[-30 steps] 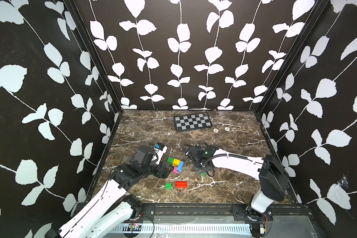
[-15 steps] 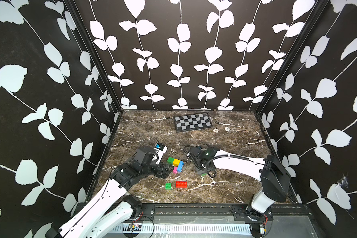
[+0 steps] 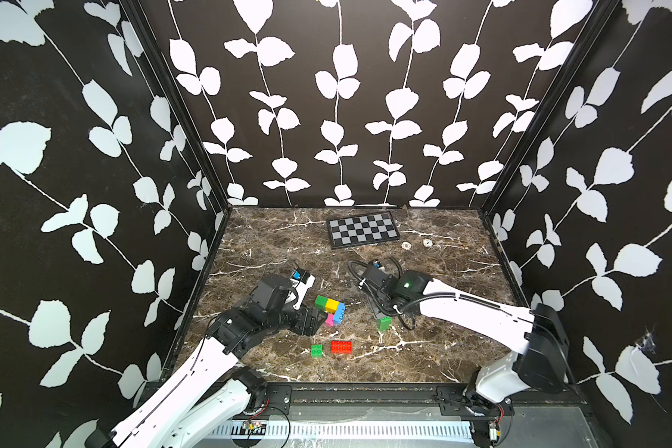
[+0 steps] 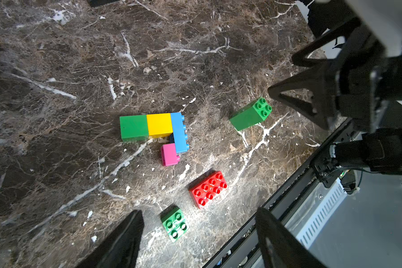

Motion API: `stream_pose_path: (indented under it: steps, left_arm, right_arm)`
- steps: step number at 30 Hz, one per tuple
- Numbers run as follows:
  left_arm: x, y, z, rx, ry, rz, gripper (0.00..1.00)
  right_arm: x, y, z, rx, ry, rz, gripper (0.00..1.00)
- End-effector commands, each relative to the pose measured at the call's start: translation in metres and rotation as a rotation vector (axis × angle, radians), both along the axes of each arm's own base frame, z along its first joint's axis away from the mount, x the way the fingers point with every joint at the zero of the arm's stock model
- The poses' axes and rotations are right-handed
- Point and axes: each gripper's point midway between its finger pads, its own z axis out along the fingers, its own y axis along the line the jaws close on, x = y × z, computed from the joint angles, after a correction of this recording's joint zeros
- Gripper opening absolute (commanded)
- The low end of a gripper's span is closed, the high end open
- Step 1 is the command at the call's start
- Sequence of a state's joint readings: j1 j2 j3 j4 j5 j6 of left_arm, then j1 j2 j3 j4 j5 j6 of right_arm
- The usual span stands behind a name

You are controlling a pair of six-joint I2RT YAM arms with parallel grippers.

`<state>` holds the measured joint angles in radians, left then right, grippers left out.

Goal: Assemble the letter r with lego
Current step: Place the lego brick at the center of the board, then pick up the lego brick from the center of the board.

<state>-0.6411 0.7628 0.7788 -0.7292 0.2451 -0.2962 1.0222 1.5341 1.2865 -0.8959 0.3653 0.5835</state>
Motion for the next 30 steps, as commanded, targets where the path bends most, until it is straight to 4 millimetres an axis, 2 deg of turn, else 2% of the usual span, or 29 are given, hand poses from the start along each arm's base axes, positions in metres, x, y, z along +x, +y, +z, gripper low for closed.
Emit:
stream_pose_path:
  steps: [1, 3, 4, 8, 10, 13, 16, 20, 24, 30]
  left_arm:
    - [-0.003, 0.009, 0.003, 0.010, -0.008, 0.037, 0.78]
    - [-0.006, 0.020, 0.006, 0.031, -0.001, 0.087, 0.77]
    - [-0.008, 0.027, 0.008, 0.041, 0.001, 0.116, 0.77]
    - [-0.025, 0.057, 0.021, 0.059, -0.004, 0.215, 0.77]
    - [-0.036, 0.076, 0.026, 0.074, -0.008, 0.267, 0.77]
    - [-0.055, 0.101, 0.026, 0.107, -0.004, 0.320, 0.77]
    - [-0.070, 0.116, 0.022, 0.113, 0.004, 0.346, 0.77]
    - [-0.081, 0.125, 0.022, 0.079, 0.003, 0.376, 0.77]
    - [-0.081, 0.123, 0.025, 0.038, -0.007, 0.381, 0.77]
    - [-0.076, 0.114, 0.024, 0.017, -0.002, 0.362, 0.77]
  right_arm:
    - [0.001, 0.022, 0.018, -0.016, -0.062, 0.227, 0.65]
    - [-0.005, 0.036, 0.015, -0.004, -0.041, 0.327, 0.65]
    - [-0.006, 0.048, 0.025, 0.033, -0.045, 0.367, 0.64]
    - [-0.025, 0.084, 0.020, 0.129, 0.074, 0.516, 0.59]
    - [-0.035, 0.102, 0.006, 0.156, 0.152, 0.584, 0.54]
    - [-0.047, 0.120, -0.011, 0.144, 0.208, 0.659, 0.53]
    - [-0.061, 0.134, -0.029, 0.096, 0.242, 0.743, 0.53]
    - [-0.076, 0.142, -0.056, -0.009, 0.278, 0.834, 0.54]
    - [-0.092, 0.141, -0.077, -0.098, 0.324, 0.903, 0.54]
    - [-0.102, 0.132, -0.091, -0.148, 0.349, 0.923, 0.56]
